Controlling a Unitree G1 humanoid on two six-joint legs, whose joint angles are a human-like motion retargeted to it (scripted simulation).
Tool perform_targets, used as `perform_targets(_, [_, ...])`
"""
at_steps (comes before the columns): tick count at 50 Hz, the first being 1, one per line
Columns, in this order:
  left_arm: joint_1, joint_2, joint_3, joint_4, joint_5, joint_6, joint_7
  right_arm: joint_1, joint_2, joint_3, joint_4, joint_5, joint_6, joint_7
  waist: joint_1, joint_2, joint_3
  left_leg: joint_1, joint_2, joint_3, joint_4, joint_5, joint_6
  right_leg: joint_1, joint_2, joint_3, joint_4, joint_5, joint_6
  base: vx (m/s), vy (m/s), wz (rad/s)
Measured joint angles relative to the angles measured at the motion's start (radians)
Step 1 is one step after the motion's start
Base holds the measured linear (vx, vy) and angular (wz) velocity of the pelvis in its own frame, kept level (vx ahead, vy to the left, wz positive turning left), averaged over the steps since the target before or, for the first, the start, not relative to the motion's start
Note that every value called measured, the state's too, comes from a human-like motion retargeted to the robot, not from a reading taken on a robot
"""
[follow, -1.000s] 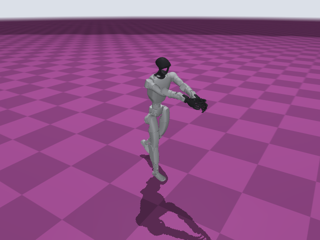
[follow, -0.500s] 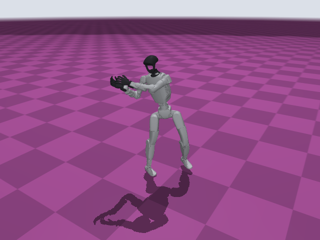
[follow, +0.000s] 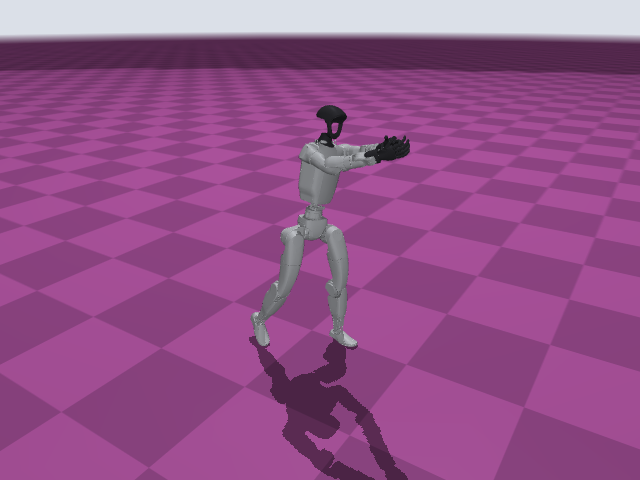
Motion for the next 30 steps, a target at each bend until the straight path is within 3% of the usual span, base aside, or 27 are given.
perform_targets(2, [0.198,-0.012,0.153,0.167,-0.237,0.074,-0.001,0.012,0.091,0.243,0.117,-0.148,0.187,0.023,0.035,-0.002,0.03,0.005,0.009,-0.068,-0.014,-0.007,-0.049,-0.038,0.01,-0.073,0.091,-0.029,-0.043,0.17,0.1,1.79])
perform_targets(3, [0.284,-0.016,0.287,0.236,-0.292,0.127,-0.004,0.041,0.14,0.325,0.11,-0.33,0.237,0.021,0.056,-0.009,0.052,0.012,0.013,-0.103,-0.02,-0.013,-0.078,-0.044,0.012,-0.114,0.113,-0.053,-0.071,0.18,0.06,1.81])
perform_targets(6, [0.557,0.056,0.554,0.23,-0.366,0.093,0.003,0.136,0.239,0.388,0.044,-0.759,0.207,-0.062,0.164,-0.044,0.149,0.024,-0.026,-0.195,-0.038,-0.025,-0.127,-0.044,-0.03,-0.242,0.081,-0.123,-0.105,0.21,0.08,1.88])
perform_targets(10, [0.886,0.252,0.65,0.197,-0.232,0.064,0.021,0.268,0.327,0.239,-0.067,-1.047,0.197,-0.051,0.328,-0.102,0.27,0.01,-0.071,-0.3,-0.063,-0.038,-0.127,-0.037,-0.049,-0.411,-0.158,-0.146,-0.111,0.23,-0.11,1.65])
perform_targets(12, [1.031,0.413,0.707,0.23,-0.261,0.063,-0.019,0.294,0.358,0.227,-0.085,-1.083,0.183,-0.057,0.381,-0.153,0.332,-0.012,-0.116,-0.344,-0.073,-0.032,-0.07,-0.063,-0.069,-0.457,-0.294,-0.111,-0.077,0.23,-0.21,1.49])
perform_targets(14, [1.16,0.576,0.817,0.314,-0.157,0.126,-0.067,0.349,0.379,0.233,-0.098,-1.195,0.187,-0.086,0.423,-0.201,0.366,-0.023,-0.171,-0.39,-0.081,-0.025,-0.008,-0.097,-0.102,-0.462,-0.391,-0.088,-0.036,0.25,-0.14,1.59])
perform_targets(18, [1.423,0.899,1.107,0.41,-0.036,0.136,-0.068,0.423,0.381,0.247,-0.117,-1.286,0.138,-0.219,0.44,-0.243,0.442,-0.025,-0.243,-0.482,-0.094,-0.001,0.126,-0.171,-0.155,-0.413,-0.491,-0.057,0.044,0.24,-0.09,1.61])
perform_targets(20, [1.555,1.023,1.282,0.43,0.016,0.144,-0.083,0.503,0.359,0.212,-0.154,-1.298,0.116,-0.264,0.438,-0.246,0.457,-0.016,-0.266,-0.535,-0.103,0.011,0.178,-0.194,-0.178,-0.385,-0.51,-0.021,0.076,0.23,-0.09,1.61])
perform_targets(24, [1.766,1.198,1.545,0.433,-0.019,0.149,-0.05,0.784,0.285,0.137,-0.296,-1.273,0.076,-0.273,0.455,-0.217,0.401,-0.005,-0.249,-0.62,-0.118,0.012,0.223,-0.254,-0.173,-0.336,-0.48,0.043,0.083,0.2,-0.17,1.27])
perform_targets(30, [1.685,1.388,1.71,0.357,-0.08,0.134,0.018,1.092,0.176,0.075,-0.379,-1.328,0.058,-0.27,0.37,-0.22,0.331,-0.004,-0.316,-0.784,-0.16,0.03,0.25,-0.257,-0.277,-0.41,-0.437,0.096,0.083,0.21,-0.02,1.69])
